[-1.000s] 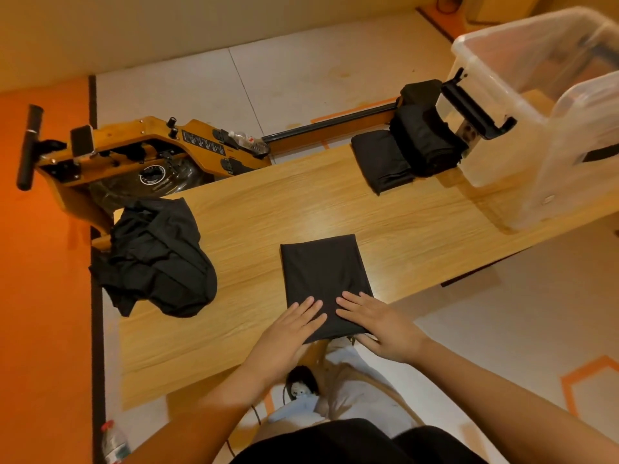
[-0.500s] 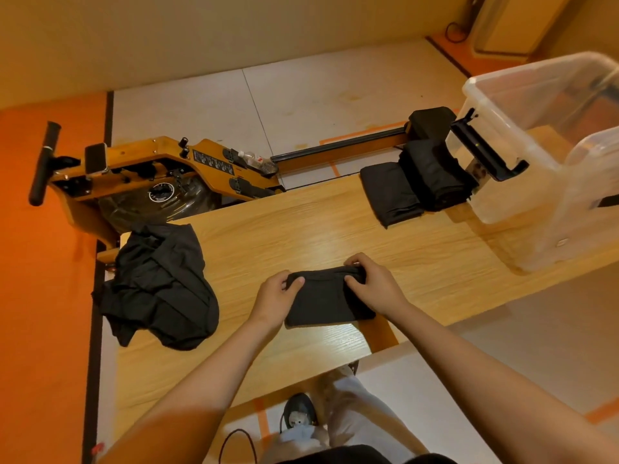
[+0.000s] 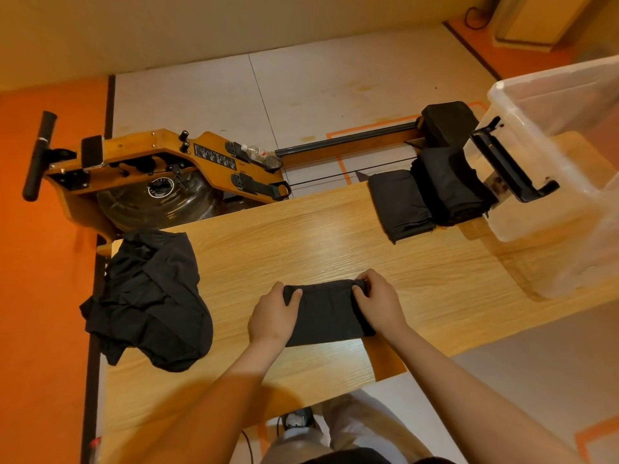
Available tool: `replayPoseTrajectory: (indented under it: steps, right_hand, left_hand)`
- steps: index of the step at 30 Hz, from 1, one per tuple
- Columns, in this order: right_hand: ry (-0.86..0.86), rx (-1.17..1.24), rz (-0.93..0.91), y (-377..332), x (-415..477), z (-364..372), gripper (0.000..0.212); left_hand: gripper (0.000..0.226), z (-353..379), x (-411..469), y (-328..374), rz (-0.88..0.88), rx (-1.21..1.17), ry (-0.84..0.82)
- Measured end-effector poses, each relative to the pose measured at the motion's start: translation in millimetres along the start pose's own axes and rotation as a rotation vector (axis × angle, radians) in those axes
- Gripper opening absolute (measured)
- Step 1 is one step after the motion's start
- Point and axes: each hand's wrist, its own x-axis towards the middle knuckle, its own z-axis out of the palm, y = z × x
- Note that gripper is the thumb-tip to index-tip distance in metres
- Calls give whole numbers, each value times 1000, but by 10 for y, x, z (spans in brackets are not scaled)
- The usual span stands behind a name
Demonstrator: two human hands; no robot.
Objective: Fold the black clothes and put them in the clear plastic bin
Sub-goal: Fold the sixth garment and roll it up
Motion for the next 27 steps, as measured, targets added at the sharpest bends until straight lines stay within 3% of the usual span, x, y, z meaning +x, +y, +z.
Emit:
replayPoseTrajectory:
  steps: [3, 6, 9, 12, 14, 17, 24, 27]
  right_hand:
    - [38, 1, 54, -49, 11, 38, 7]
    - [176, -12, 96, -131, -77, 56, 26]
    - [343, -246, -210, -193, -241, 97, 38]
    - [146, -358, -582, -183, -366, 282, 39]
    - [-12, -524, -679, -87, -390, 422, 44]
    - [-114, -660, -639, 25, -320, 485, 49]
    - [-48, -623, -329, 79, -192, 362, 58]
    - [-67, -599, -332, 120, -169, 276, 59]
  left_hand:
    - [31, -21, -3, 0, 0, 141, 41]
    - [30, -30, -13, -16, 8, 147, 90]
    - [36, -22, -71, -47, 145, 86, 253]
    - [45, 96, -230, -22, 441, 197, 291]
    - [47, 230, -311, -46, 610, 298, 206]
    - [53, 293, -254, -155, 670, 381, 51]
    - [74, 236, -155, -181, 480, 378, -117]
    - [60, 103, -86, -126, 486, 317, -128]
